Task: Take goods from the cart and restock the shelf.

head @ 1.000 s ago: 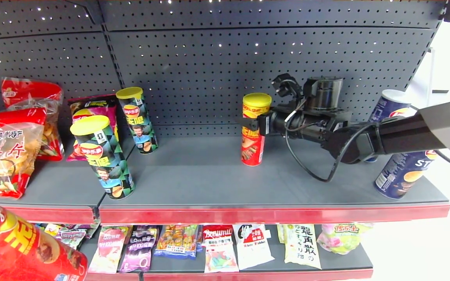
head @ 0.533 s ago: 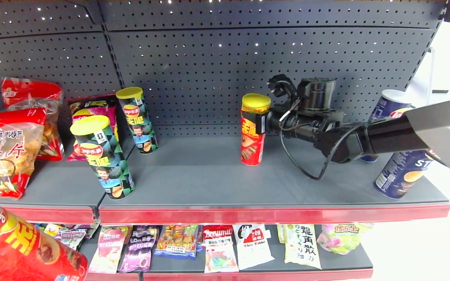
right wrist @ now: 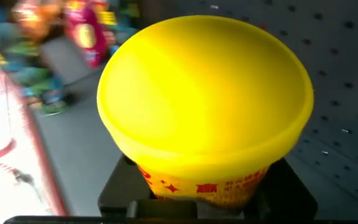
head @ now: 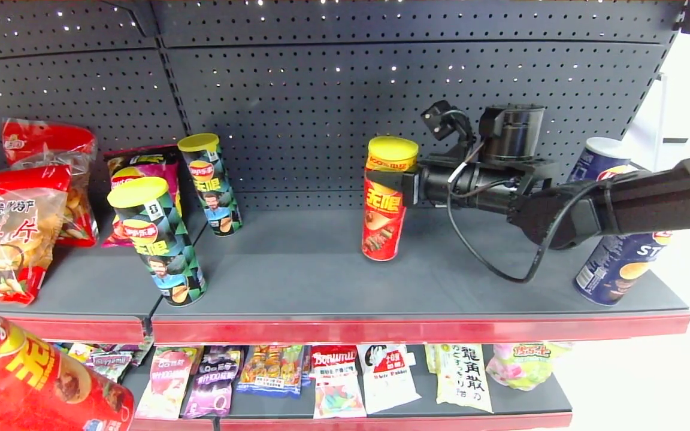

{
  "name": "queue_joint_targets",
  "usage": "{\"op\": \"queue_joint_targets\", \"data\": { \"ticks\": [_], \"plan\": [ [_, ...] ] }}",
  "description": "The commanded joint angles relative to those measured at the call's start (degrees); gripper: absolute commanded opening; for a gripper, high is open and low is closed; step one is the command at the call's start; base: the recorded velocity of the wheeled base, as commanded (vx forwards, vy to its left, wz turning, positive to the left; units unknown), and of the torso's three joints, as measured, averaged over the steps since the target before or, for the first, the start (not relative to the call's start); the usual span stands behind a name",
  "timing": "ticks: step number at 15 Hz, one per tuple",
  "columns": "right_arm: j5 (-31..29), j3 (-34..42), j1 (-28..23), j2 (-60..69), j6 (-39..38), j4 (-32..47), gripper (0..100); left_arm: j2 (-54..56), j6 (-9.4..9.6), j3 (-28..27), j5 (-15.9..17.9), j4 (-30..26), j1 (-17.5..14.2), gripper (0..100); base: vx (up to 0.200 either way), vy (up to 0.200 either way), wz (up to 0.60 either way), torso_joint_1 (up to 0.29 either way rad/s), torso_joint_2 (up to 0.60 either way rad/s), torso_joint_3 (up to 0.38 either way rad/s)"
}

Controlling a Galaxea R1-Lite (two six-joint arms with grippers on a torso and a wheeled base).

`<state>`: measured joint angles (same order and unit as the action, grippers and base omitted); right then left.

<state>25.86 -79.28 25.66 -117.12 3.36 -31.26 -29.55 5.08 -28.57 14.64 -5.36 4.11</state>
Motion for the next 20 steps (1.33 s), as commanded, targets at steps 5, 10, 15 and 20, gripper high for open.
{"op": "queue_joint_targets", "data": {
  "ticks": [5, 10, 15, 20],
  "plan": [
    [7.4, 8.2, -0.9, 7.3, 4.8, 0.0, 0, -0.8, 0.01, 0.0, 0.3, 0.0, 0.0, 0, 0.0, 0.0, 0.0, 0.0, 0.0, 0.0],
    [14.4, 14.3, 0.3, 8.5, 7.4, 0.0, 0, -0.6, 0.01, 0.0, 0.3, 0.0, 0.0, 0, 0.0, 0.0, 0.0, 0.0, 0.0, 0.0],
    [15.5, 14.4, 1.1, 8.0, 7.6, 0.0, 0, -0.6, 0.01, -0.2, 0.4, 0.0, 0.0, 0, 0.0, 0.0, 0.0, 0.0, 0.0, 0.0],
    [15.7, 15.2, 1.1, 7.6, 8.0, -0.1, 0, -0.7, 0.01, -0.3, 0.4, 0.0, 0.0, 0, 0.0, 0.0, 0.0, 0.0, 0.0, 0.0]
  ]
}}
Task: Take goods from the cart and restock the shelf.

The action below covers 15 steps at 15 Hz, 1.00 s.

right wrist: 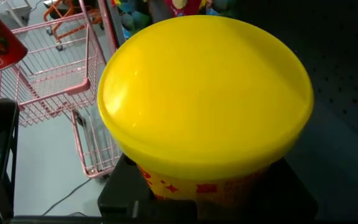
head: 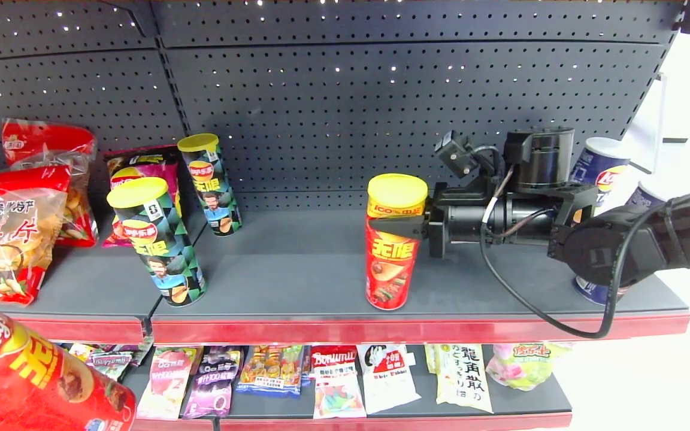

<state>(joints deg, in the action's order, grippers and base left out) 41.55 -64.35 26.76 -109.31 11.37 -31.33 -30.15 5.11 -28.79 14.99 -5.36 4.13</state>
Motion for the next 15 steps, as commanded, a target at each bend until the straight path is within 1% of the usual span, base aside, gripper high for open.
{"op": "queue_joint_targets", "data": {
  "ticks": [1, 3, 15],
  "plan": [
    [0.0, 0.3, -0.1, -0.7, 0.9, -0.1, 0, -0.1, -0.01, -0.1, 0.0, 0.1, 0.0, 0, 0.0, 0.0, 0.0, 0.0, 0.0, 0.0],
    [-0.1, 0.3, -0.3, -1.4, 2.3, -0.3, 0, 0.0, -0.01, -0.1, 0.0, 0.1, 0.0, 0, 0.0, 0.0, 0.0, 0.0, 0.0, 0.0],
    [-0.8, 0.6, 0.0, -1.5, 1.8, -0.4, 0, 0.2, -0.01, -0.1, -0.1, 0.1, 0.0, 0, 0.0, 0.0, 0.0, 0.0, 0.0, 0.0]
  ]
}}
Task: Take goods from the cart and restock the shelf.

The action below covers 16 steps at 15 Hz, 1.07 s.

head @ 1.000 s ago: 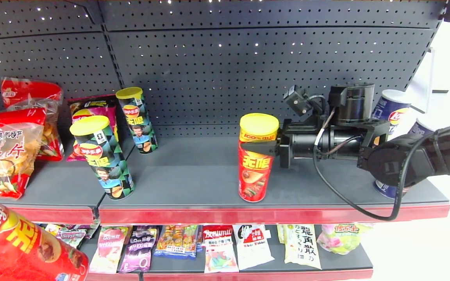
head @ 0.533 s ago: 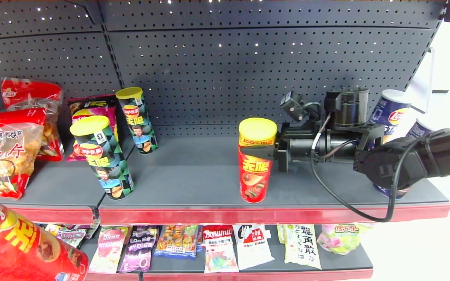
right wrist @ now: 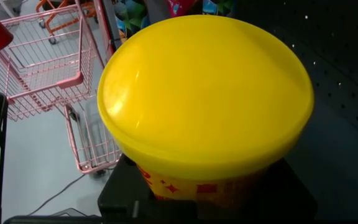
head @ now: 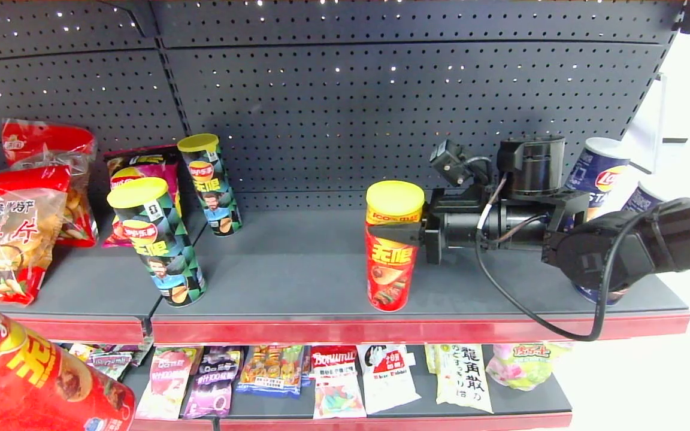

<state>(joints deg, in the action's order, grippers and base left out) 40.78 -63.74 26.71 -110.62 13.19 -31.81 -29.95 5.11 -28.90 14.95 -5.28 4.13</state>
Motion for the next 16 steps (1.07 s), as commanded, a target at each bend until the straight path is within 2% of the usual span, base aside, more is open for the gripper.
{"op": "queue_joint_targets", "data": {
  "ticks": [1, 16],
  "plan": [
    [0.0, -0.1, 0.1, -0.2, 0.0, 0.1, 0, -0.1, -0.01, 0.0, 0.0, 0.0, 0.0, 0, 0.0, 0.0, 0.0, 0.0, 0.0, 0.0],
    [-0.9, 0.3, 0.7, 0.3, -1.1, 0.1, 0, 0.0, -0.01, -0.2, 0.0, 0.0, 0.0, 0, 0.0, 0.0, 0.0, 0.0, 0.0, 0.0]
  ]
}}
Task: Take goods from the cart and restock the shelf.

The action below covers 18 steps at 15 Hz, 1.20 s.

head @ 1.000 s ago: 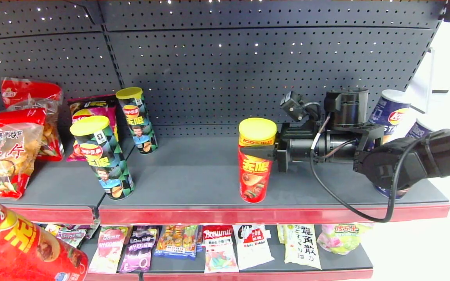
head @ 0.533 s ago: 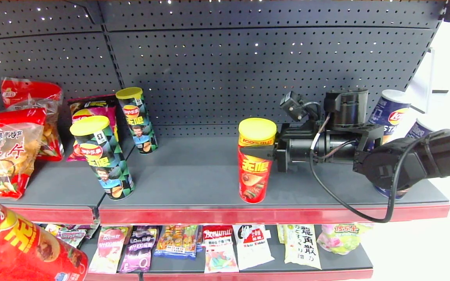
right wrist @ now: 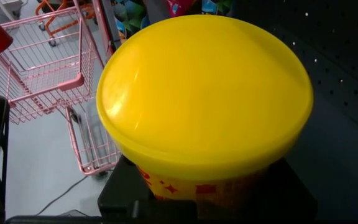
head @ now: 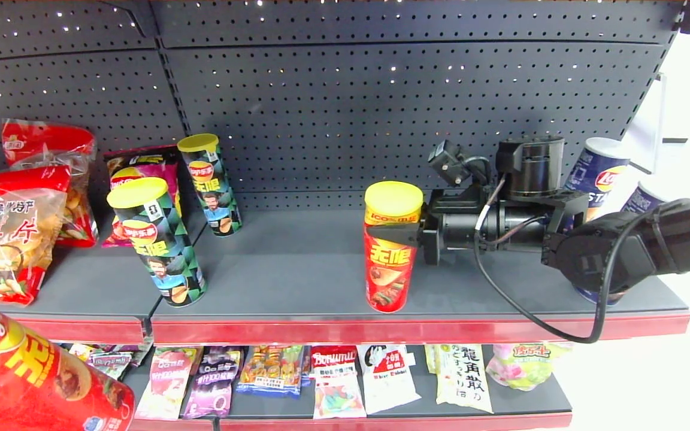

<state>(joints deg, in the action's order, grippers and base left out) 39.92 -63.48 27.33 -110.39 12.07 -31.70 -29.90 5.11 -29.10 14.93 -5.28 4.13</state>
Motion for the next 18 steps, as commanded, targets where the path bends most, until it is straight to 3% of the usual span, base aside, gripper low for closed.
{"op": "queue_joint_targets", "data": {
  "ticks": [1, 5, 17, 18],
  "plan": [
    [0.0, -0.1, 0.3, 0.1, 0.0, 0.0, 0, 0.0, -0.01, 0.0, 0.0, 0.0, 0.0, 0, 0.0, 0.0, 0.0, 0.0, 0.0, 0.0],
    [0.0, 0.1, 1.0, 1.0, -3.7, -0.1, 0, 0.3, -0.01, 0.1, 0.0, 0.0, 0.0, 0, 0.0, 0.0, 0.0, 0.0, 0.0, 0.0],
    [0.0, 2.6, 0.7, 0.9, -0.8, -0.2, 0, 0.3, -0.01, 0.1, 0.0, 0.0, 0.0, 0, 0.0, 0.0, 0.0, 0.0, 0.0, 0.0],
    [0.0, 2.7, 0.7, 0.8, -0.6, -0.2, 100, 0.3, -0.01, 0.1, 0.0, 0.0, 0.0, 0, 0.0, 0.0, 0.0, 0.0, 0.0, 0.0]
  ]
}}
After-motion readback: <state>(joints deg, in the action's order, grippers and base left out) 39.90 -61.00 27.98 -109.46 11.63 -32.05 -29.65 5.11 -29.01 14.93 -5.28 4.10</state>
